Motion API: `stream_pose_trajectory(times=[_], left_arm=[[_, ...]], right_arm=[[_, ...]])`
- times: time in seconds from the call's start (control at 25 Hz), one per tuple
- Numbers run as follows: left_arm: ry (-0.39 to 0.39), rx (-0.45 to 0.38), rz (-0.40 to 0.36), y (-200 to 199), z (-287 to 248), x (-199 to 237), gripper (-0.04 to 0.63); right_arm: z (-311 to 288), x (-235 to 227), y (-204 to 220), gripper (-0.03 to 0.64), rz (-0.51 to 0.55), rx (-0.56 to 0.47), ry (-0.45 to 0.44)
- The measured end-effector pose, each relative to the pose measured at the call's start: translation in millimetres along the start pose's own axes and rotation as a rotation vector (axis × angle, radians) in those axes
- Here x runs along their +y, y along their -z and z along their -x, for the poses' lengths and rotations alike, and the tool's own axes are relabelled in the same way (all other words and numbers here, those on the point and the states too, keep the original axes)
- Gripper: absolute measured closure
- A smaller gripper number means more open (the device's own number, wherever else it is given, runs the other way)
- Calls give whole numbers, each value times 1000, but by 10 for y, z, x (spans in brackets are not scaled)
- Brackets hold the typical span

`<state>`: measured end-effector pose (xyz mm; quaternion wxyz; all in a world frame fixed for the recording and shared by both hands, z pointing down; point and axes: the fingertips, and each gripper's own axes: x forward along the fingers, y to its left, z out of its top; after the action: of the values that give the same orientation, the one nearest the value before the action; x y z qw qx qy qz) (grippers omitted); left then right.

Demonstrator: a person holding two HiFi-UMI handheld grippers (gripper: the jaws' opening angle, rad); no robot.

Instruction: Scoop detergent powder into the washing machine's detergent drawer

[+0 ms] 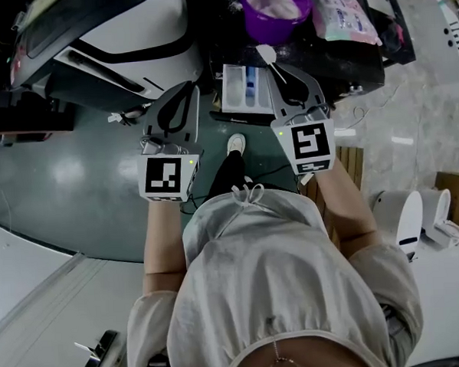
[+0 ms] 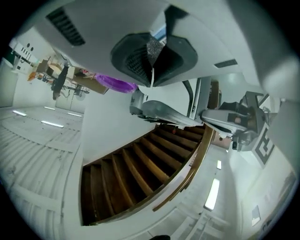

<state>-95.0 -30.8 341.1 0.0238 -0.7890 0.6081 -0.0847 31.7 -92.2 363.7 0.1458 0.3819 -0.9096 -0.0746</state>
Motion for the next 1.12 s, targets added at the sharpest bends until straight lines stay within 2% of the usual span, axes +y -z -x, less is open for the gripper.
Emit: stream_pose_trajectory(times=[0.2,0.52,0.8,1.12], left_arm=[[18,-38,-2,-316,-140,-3,566],[58,-75,-31,-641,-381,-27,566],[71,-75,-34,-745,-546,45,566],[89,-76,-15,-729,-666,141,566]], right_arm=[[176,-373,-213,606,-61,-61,76],[295,-802,-421,607,-82,-123,172],[243,-996,-482,609,-99,-129,201],[134,-1055,-438,609,-130,-122,190]])
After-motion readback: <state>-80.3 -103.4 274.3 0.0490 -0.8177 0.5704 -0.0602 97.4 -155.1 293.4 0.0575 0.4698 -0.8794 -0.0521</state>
